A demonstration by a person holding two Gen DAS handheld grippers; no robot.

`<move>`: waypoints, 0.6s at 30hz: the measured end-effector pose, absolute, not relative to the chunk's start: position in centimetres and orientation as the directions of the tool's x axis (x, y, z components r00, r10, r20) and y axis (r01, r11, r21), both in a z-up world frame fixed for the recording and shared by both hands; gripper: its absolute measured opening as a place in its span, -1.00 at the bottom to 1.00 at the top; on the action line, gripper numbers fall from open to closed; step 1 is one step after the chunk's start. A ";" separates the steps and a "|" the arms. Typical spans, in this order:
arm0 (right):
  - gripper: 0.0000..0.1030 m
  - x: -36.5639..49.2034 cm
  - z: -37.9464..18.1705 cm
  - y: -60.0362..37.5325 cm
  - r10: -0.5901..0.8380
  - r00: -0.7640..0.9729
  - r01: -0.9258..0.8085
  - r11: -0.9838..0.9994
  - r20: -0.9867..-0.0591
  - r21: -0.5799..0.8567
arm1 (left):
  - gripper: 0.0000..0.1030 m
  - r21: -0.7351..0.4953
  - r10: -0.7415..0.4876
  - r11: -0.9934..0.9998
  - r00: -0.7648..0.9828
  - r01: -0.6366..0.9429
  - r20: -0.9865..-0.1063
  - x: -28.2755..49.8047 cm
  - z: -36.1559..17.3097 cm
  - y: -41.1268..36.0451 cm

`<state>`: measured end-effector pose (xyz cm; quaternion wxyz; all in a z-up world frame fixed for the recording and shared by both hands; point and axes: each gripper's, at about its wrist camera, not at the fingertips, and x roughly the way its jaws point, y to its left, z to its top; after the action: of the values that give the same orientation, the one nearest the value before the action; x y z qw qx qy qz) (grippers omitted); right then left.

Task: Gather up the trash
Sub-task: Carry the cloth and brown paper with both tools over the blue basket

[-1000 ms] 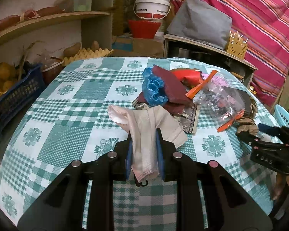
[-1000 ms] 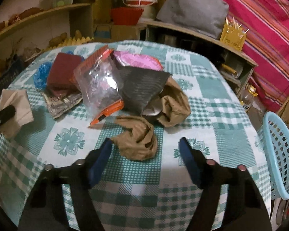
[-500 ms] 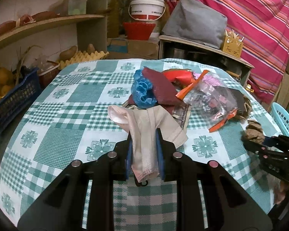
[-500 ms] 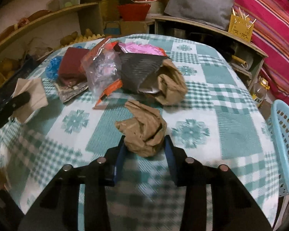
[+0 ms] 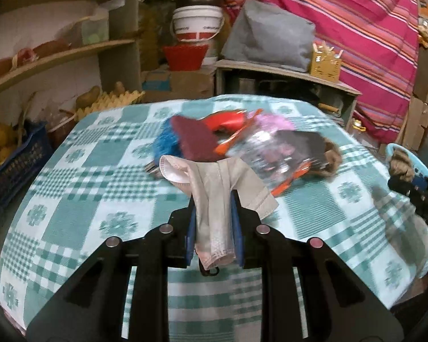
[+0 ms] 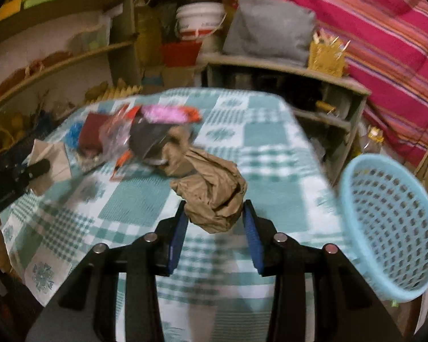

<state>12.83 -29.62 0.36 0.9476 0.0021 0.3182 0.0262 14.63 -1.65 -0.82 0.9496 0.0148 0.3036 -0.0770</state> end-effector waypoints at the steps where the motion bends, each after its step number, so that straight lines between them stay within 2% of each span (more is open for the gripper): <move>1: -0.24 12.6 0.9 -30.6 0.044 0.807 -0.036 0.999 -0.589 0.025 | -0.61 -0.015 -0.148 0.985 0.808 0.169 -0.570 14.5 -0.5 -2.5; 6: -0.24 11.4 2.7 -36.8 -0.008 0.841 0.039 0.998 -0.542 0.045 | -0.61 -0.006 -0.206 0.970 0.817 0.241 -0.539 14.3 0.8 -7.3; 11: -0.24 10.5 2.9 -42.4 -0.109 0.838 0.135 0.991 -0.535 0.010 | -0.61 -0.035 -0.289 0.947 0.798 0.320 -0.529 14.9 1.4 -13.1; 18: -0.24 8.8 1.9 -50.6 -0.187 0.810 0.260 0.964 -0.556 0.055 | -0.61 -0.037 -0.396 0.895 0.757 0.444 -0.519 14.7 1.8 -22.0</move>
<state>8.81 -50.58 1.89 0.9491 0.0645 0.2849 -0.1176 14.75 -22.02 1.76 0.9363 0.0443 0.2665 -0.2243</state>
